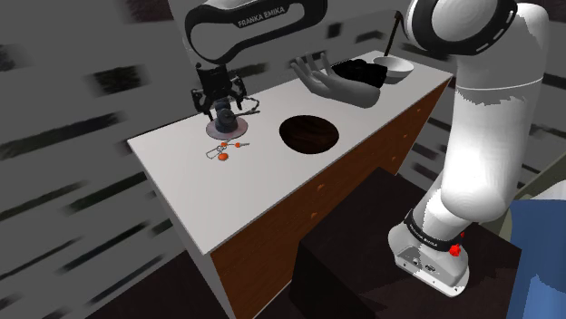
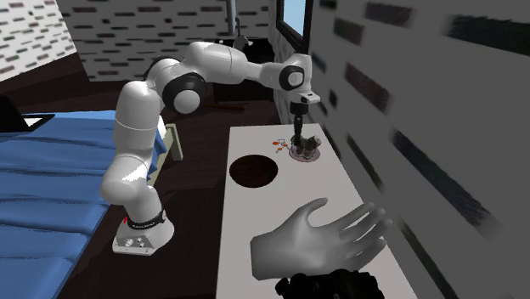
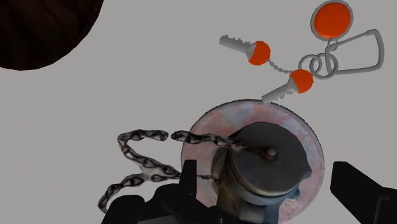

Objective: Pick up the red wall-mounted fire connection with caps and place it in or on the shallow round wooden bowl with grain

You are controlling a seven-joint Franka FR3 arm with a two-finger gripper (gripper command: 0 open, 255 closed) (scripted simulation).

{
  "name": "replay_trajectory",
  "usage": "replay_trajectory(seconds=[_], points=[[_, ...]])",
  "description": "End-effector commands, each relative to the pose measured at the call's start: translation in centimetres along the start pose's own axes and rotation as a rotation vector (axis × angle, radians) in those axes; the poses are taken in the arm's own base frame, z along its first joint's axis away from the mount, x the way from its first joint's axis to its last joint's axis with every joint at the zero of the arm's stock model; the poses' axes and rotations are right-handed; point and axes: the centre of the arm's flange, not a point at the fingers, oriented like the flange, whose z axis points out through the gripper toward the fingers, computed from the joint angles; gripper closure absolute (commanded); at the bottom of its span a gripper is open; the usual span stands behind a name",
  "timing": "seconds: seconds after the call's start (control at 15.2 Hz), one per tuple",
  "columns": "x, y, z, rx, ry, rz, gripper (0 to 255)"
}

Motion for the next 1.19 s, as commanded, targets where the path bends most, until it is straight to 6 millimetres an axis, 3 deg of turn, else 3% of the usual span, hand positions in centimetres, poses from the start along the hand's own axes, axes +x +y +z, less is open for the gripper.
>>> replay_trajectory(seconds=[0.0,0.07,0.59,0.66,1.12], points=[[0.06,-0.06,1.09,0.0,0.001,0.0,0],[0.06,-0.06,1.93,0.0,0.001,0.0,0],[0.06,-0.06,1.92,0.0,0.001,0.0,0],[0.06,-0.06,1.92,0.0,0.001,0.0,255],[0.07,-0.06,1.91,0.0,0.001,0.0,255]])
